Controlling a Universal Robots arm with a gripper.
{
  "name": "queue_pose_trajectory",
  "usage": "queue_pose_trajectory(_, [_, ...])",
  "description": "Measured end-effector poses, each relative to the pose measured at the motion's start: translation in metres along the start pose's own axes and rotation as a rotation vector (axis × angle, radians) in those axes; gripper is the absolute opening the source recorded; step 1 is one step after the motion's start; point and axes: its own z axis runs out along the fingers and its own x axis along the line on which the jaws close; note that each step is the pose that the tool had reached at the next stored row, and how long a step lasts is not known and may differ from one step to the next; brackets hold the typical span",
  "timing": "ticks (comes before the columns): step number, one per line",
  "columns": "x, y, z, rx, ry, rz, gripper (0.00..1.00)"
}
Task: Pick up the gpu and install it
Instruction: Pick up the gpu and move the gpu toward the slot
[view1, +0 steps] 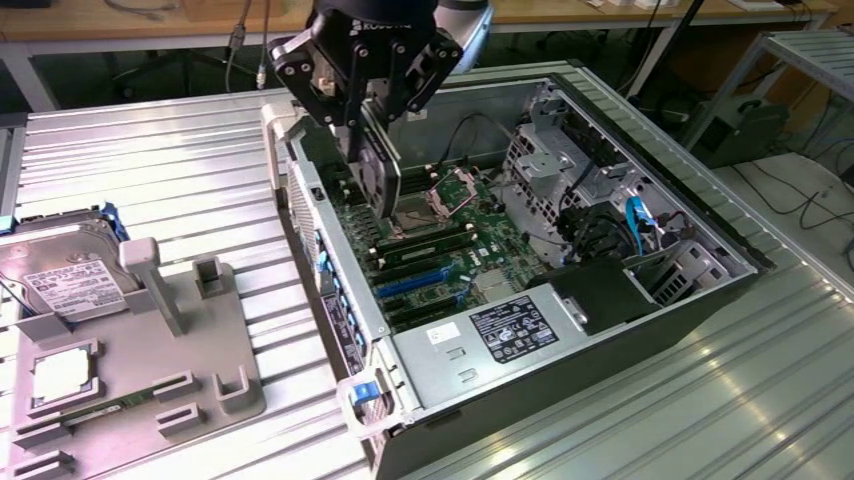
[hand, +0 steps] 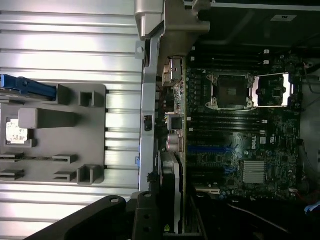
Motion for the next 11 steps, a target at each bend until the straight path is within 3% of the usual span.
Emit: queue_pose_trajectory(11, [-0.016,0.0007,0.0000,0.0000,0.0001,-0.002,0.28])
